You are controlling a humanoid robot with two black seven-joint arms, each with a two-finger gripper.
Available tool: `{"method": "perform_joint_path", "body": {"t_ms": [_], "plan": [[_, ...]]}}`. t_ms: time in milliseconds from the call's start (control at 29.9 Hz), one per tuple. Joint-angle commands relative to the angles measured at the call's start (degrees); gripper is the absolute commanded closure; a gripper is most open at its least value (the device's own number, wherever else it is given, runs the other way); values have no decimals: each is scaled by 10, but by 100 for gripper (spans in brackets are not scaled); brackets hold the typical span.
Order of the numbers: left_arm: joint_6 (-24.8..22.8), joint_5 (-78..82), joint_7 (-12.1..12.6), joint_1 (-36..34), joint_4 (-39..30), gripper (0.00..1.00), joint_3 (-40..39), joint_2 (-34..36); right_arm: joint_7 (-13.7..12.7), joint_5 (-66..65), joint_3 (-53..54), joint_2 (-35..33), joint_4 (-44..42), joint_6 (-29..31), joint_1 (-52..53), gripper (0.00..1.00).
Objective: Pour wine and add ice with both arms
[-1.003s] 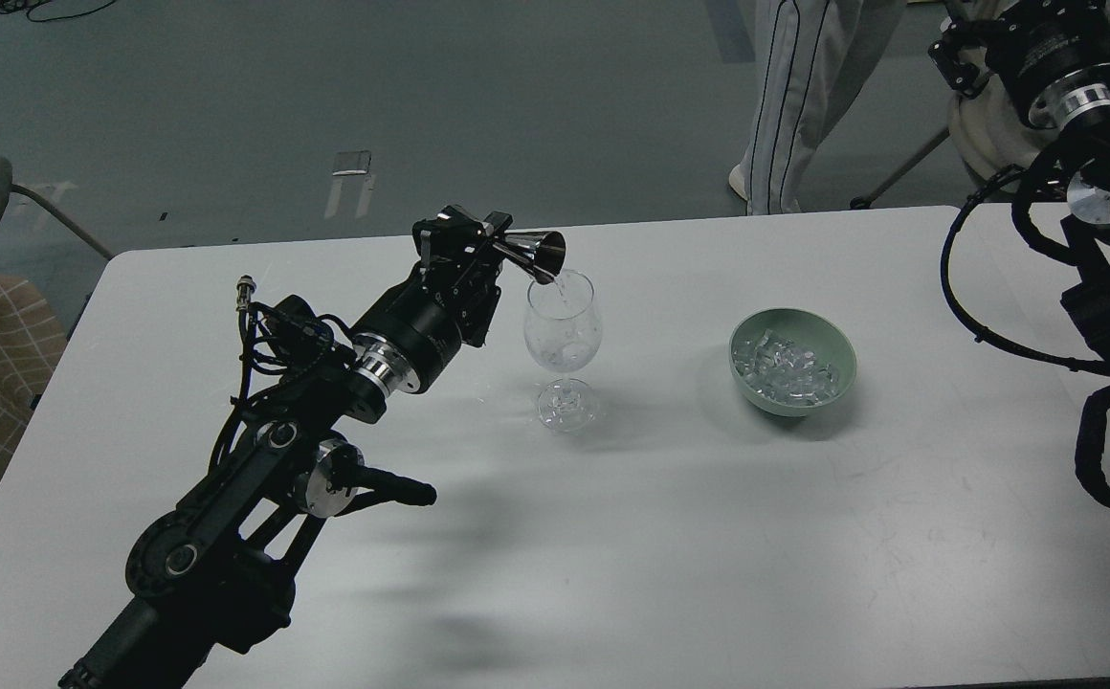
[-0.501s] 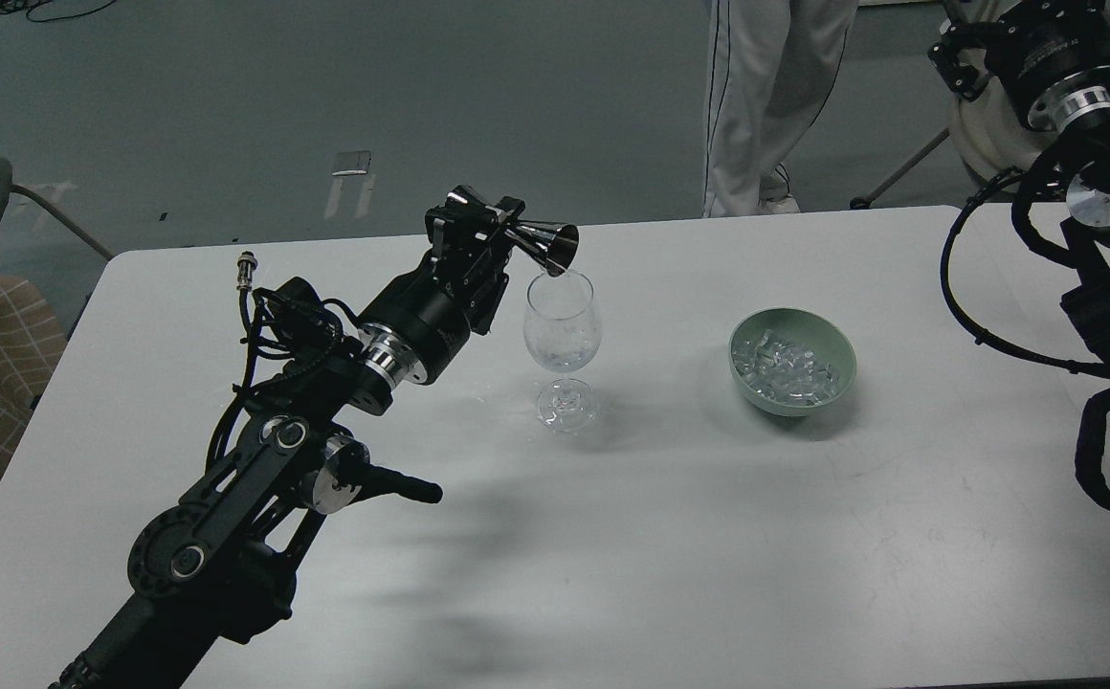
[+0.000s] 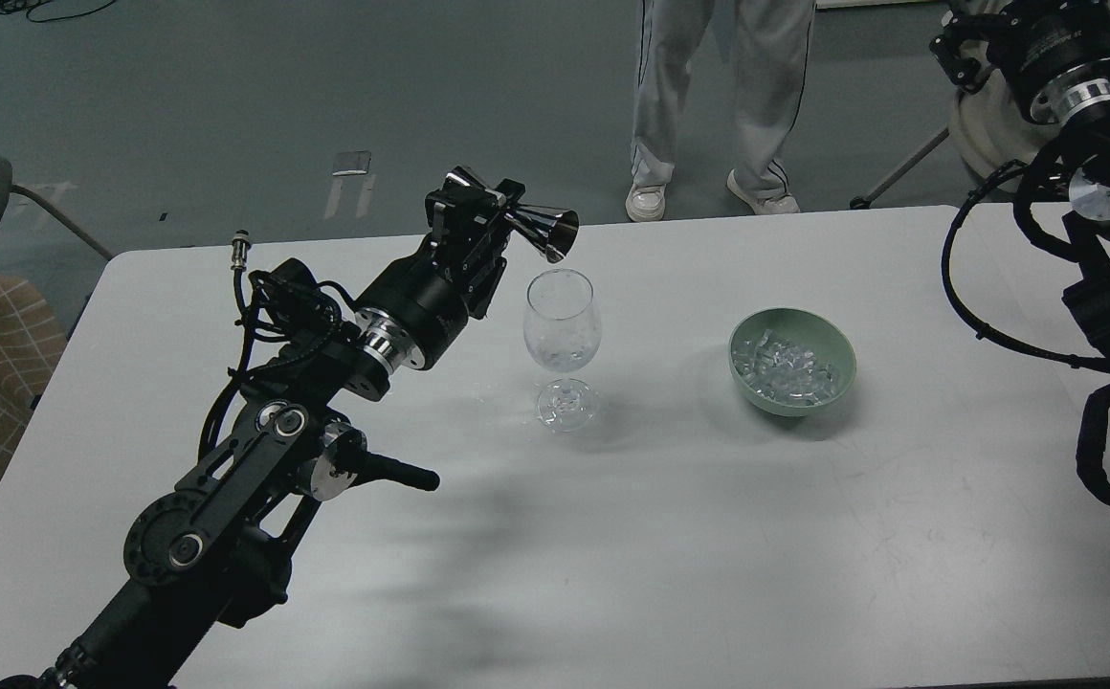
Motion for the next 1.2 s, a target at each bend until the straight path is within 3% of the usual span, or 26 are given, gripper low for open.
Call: {"method": "perform_joint_path", "body": {"t_ms": [0,1170], "plan": [[0,2,0,-3,2,85,0,3,0,0,0,0,0,1,0,0],[1,98,-1,1,-14,85,13,33,-1,0,-1,1,0,3,0,0]]}}
